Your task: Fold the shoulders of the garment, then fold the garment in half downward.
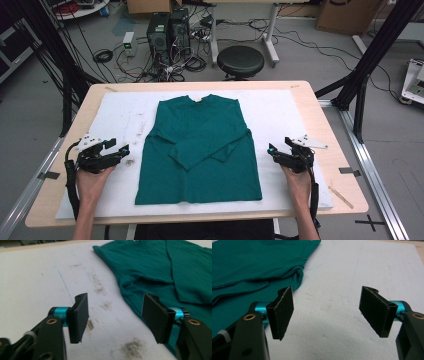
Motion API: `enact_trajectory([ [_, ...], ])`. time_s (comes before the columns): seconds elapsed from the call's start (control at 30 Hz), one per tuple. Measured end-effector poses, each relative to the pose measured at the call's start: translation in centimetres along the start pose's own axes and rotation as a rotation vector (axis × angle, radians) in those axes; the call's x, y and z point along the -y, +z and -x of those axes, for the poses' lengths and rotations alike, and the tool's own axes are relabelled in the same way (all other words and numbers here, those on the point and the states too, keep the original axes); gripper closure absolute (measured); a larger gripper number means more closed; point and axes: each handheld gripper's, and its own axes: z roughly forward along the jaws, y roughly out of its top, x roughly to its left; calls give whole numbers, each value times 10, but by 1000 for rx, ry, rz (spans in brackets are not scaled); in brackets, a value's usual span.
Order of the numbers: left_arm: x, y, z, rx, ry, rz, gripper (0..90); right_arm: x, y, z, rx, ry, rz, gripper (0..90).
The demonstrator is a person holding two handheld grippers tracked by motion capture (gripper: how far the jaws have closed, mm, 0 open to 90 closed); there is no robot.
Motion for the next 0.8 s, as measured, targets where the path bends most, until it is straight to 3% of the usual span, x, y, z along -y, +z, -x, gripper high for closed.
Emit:
enact_trajectory([
  [0.17, -2, 7, 8, 44, 7, -72, 434, 0, 1, -1, 3, -7, -9, 282],
  [0.43, -5, 16, 21, 80, 14, -138, 479, -1, 2, -3, 14, -23, -28, 282],
  [0.67, -3, 25, 28, 76, 17, -194, 513, -2, 4, -5, 26, -36, -48, 283],
  [0.8, -2, 30, 35, 77, 24, -197, 513, -2, 4, -5, 27, -34, -49, 283],
])
